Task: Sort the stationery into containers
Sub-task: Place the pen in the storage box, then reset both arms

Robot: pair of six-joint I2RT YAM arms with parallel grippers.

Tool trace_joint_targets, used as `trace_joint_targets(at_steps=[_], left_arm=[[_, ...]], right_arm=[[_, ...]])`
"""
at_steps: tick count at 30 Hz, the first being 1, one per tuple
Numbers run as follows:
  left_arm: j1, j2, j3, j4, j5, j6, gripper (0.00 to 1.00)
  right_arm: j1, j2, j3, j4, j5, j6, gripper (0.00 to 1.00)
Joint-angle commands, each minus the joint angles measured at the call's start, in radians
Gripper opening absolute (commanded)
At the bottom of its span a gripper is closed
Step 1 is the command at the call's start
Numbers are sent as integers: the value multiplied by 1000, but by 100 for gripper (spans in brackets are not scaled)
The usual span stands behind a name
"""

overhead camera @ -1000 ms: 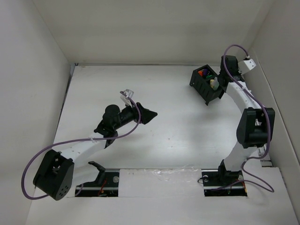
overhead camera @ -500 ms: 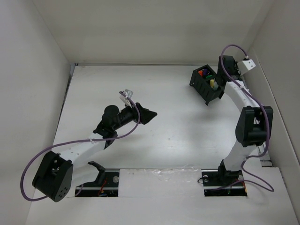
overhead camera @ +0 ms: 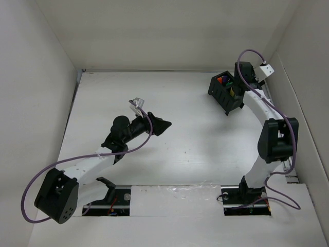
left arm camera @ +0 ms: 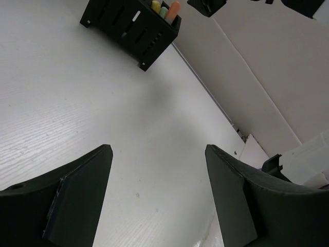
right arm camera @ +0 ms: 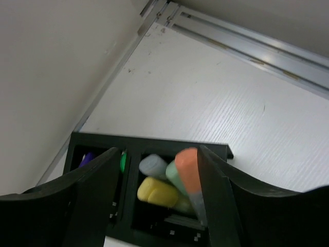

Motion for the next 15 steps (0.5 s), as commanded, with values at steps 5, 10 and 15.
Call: trace_joint_targets(at_steps=[5, 10, 15], left_arm=[[2, -64, -16, 8, -63, 5, 70], [2, -179, -65, 17, -128, 5, 70], [20, -279, -100, -42, -234, -34, 82]], right_arm=[[103, -277, -102, 60, -182, 11, 76], [259, -433, -266, 71, -264, 12, 99], [390, -588, -405, 46, -246, 25, 99]])
